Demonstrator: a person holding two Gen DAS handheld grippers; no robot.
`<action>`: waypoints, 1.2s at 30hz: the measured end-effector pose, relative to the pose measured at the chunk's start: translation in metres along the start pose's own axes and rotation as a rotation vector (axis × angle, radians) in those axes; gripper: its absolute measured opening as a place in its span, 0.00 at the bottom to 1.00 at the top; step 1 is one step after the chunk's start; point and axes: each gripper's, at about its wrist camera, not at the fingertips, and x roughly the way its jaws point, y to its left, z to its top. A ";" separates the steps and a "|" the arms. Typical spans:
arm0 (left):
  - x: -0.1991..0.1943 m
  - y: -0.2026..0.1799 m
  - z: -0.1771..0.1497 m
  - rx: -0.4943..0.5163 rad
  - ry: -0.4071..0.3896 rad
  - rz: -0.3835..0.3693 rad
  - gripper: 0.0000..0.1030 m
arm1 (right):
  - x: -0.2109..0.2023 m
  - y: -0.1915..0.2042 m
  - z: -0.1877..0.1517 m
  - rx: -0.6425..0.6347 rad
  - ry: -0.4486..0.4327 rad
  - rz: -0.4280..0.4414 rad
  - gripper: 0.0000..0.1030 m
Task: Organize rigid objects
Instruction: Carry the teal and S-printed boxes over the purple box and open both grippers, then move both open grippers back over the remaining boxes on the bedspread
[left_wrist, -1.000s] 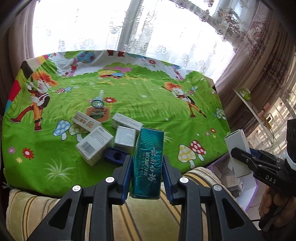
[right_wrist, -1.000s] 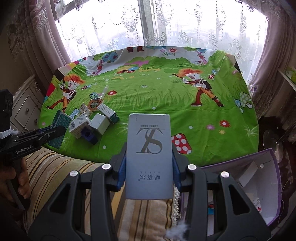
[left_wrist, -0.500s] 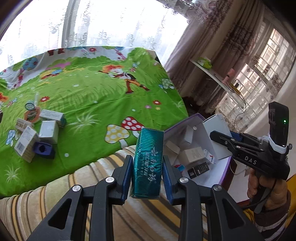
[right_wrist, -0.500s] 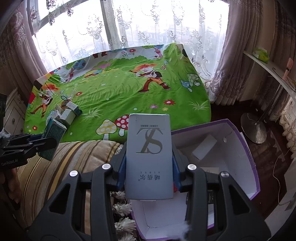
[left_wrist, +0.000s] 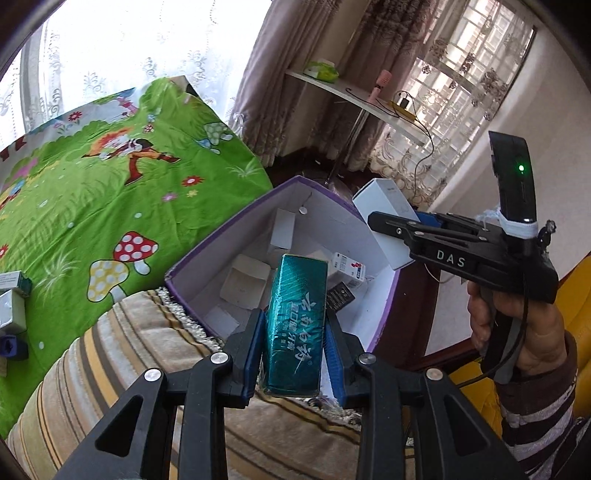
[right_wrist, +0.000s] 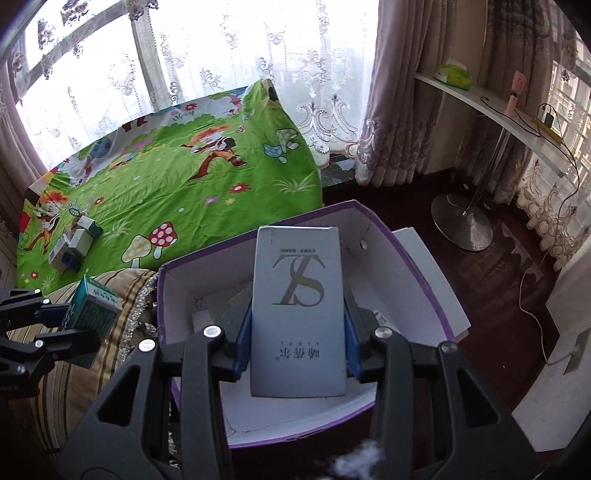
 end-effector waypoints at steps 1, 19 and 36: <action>0.003 -0.004 0.000 0.009 0.008 -0.004 0.31 | 0.000 -0.005 0.000 0.010 -0.001 -0.009 0.44; 0.012 -0.007 0.005 0.001 0.044 -0.088 0.42 | -0.008 -0.036 0.004 0.098 -0.024 -0.050 0.75; -0.008 0.038 -0.001 -0.117 -0.006 -0.045 0.42 | -0.004 0.012 0.011 0.014 -0.012 0.053 0.75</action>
